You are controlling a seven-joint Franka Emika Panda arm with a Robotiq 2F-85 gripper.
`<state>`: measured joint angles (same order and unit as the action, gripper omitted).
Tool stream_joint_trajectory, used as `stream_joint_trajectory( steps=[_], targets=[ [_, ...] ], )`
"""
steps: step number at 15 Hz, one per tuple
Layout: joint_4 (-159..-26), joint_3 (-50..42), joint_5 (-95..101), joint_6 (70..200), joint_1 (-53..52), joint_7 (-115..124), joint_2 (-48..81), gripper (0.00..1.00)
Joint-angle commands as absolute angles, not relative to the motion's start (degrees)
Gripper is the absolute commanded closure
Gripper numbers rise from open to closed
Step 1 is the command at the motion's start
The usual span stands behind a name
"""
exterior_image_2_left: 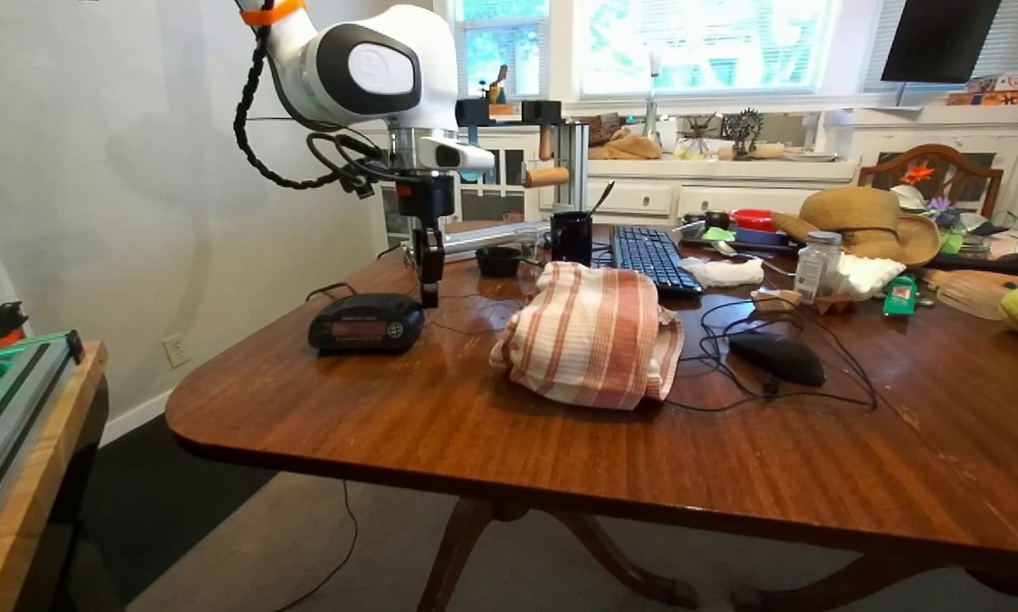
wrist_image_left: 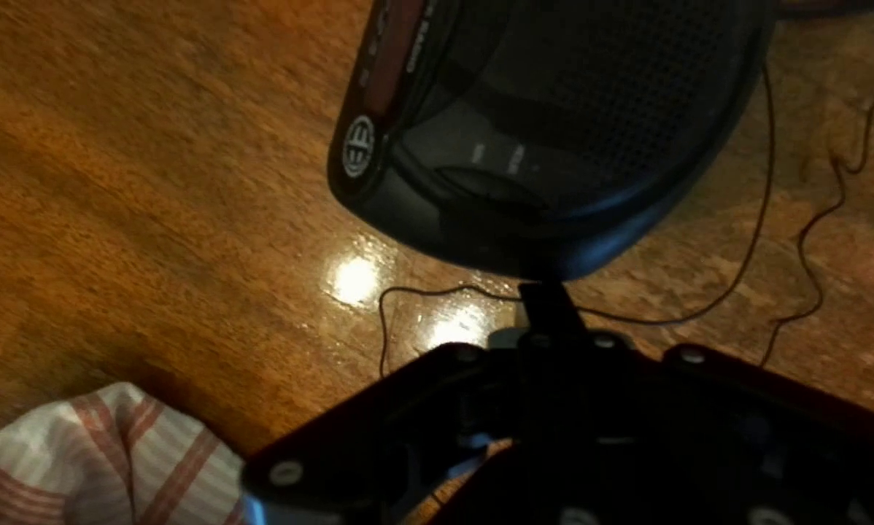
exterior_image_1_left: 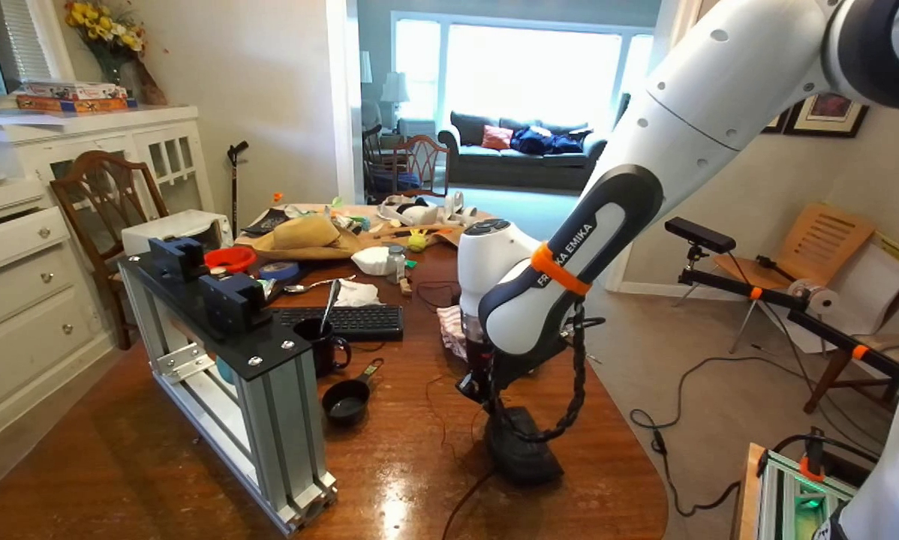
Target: Slightly push the CD player to the bottom-left corner
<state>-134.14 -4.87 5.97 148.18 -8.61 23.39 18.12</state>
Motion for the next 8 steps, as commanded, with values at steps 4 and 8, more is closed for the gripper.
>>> stream_joint_trajectory(
  steps=[4,8],
  targets=[
    [-137.31,-5.47,4.41,146.51,-8.65,32.13,12.61,1.00],
    [-136.47,-5.29,7.76,140.15,-10.22,45.04,5.08,0.66]
  ],
)
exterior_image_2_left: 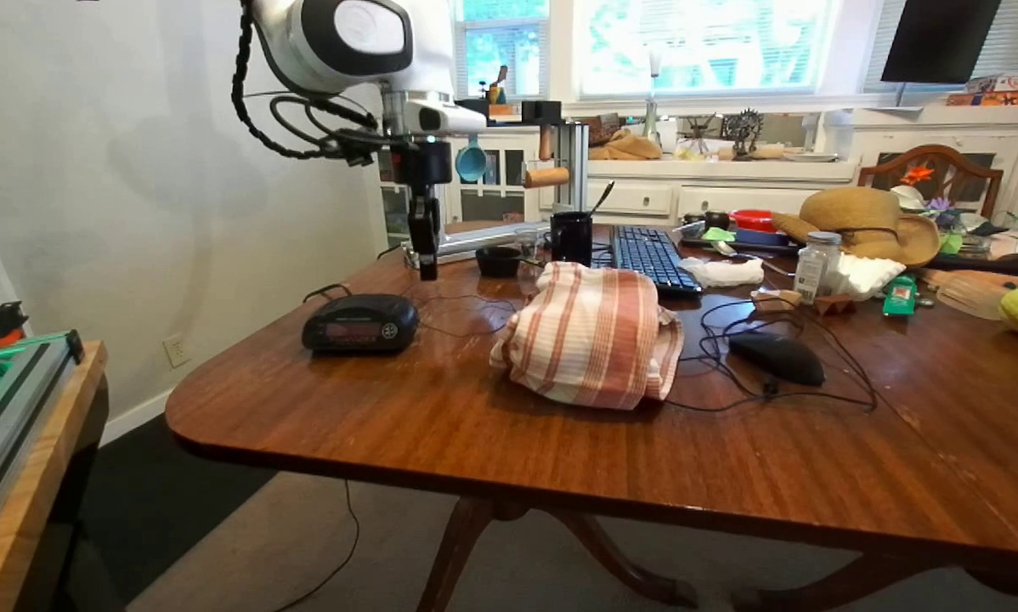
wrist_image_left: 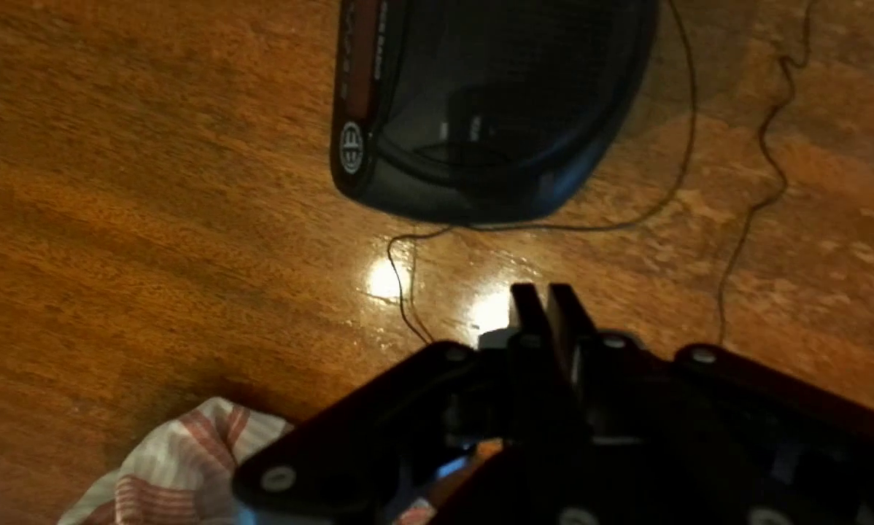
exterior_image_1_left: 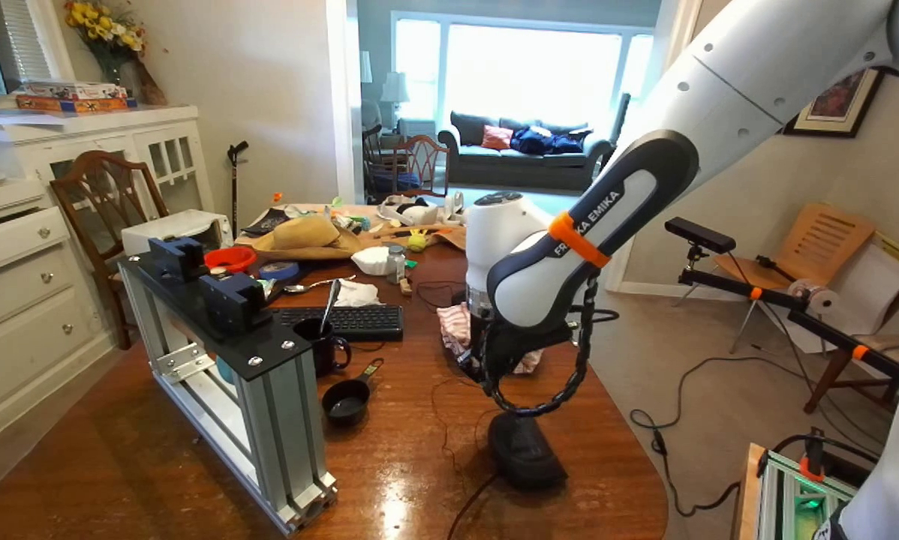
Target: Slightly push the CD player to the bottom-left corner
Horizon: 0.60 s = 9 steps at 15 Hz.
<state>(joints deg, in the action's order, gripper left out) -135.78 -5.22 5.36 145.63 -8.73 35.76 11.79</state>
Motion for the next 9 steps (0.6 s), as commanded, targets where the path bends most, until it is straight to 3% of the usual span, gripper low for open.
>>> stream_joint_trajectory(
  steps=[1,9],
  targets=[
    [-136.44,-4.57,8.70,137.71,-10.11,47.87,3.05,0.58],
    [-134.62,3.86,11.31,113.74,-7.00,56.44,-9.75,0.01]
  ],
)
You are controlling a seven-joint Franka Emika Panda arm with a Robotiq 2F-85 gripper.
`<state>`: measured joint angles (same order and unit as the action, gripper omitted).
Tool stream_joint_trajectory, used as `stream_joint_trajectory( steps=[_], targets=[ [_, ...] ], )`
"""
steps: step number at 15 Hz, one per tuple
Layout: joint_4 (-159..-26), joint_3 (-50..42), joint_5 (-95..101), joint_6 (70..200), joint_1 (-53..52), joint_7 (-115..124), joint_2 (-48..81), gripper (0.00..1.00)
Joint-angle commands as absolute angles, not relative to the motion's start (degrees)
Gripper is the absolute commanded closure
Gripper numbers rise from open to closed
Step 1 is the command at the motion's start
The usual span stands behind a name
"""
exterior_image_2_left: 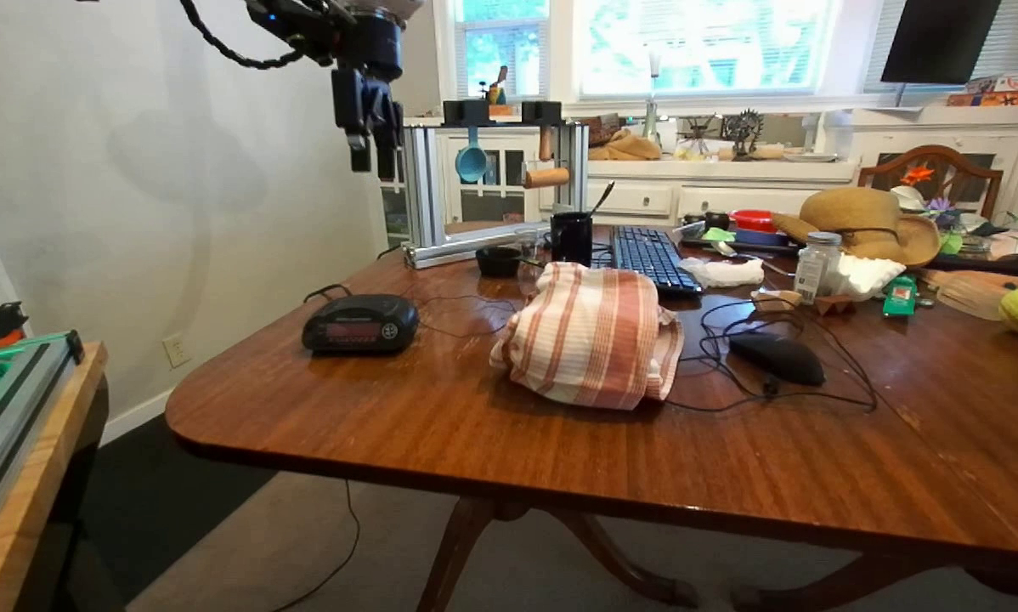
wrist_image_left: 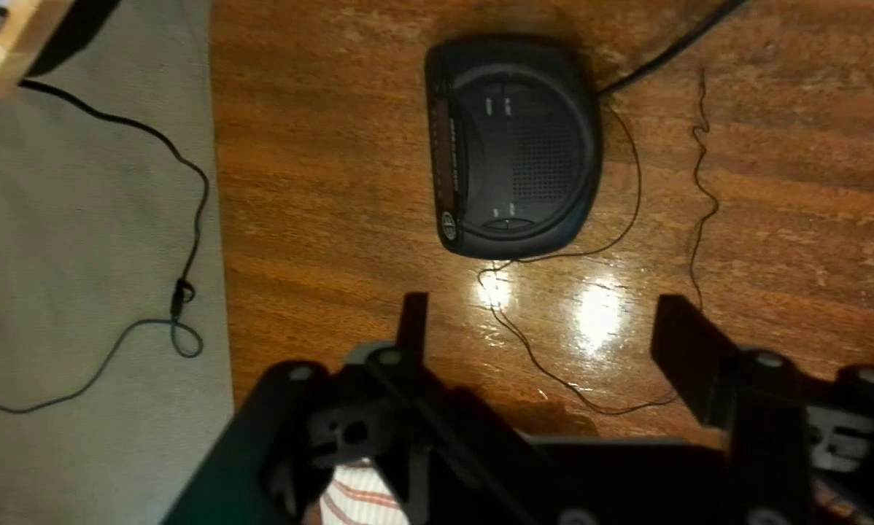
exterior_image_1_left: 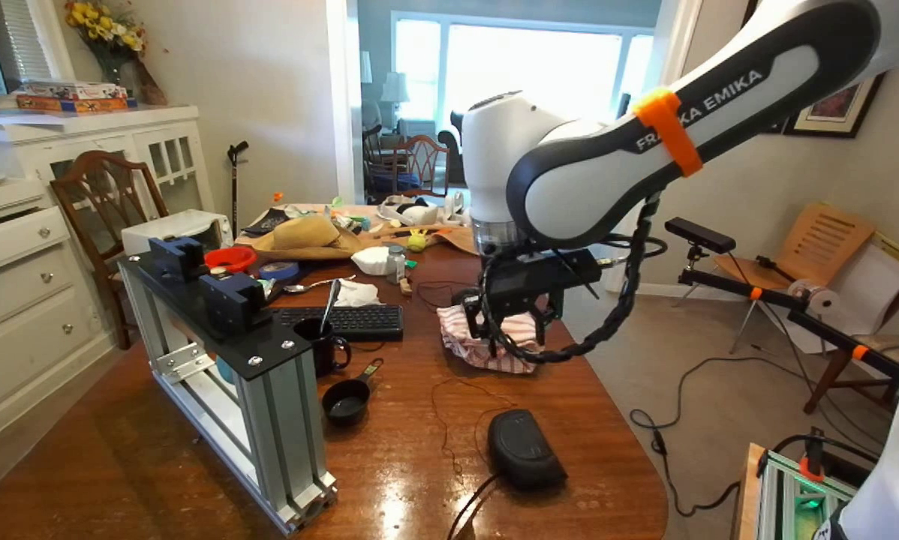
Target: Slightly push the CD player to the bottom-left corner
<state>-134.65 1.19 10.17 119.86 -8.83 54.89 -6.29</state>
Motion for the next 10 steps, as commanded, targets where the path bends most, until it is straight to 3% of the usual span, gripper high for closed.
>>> stream_joint_trajectory(
  steps=[1,10],
  targets=[
    [-134.63,4.43,11.49,113.15,-6.66,56.11,-10.50,0.00],
    [-134.23,6.59,13.63,114.21,-4.53,54.25,-11.36,0.00]
  ],
)
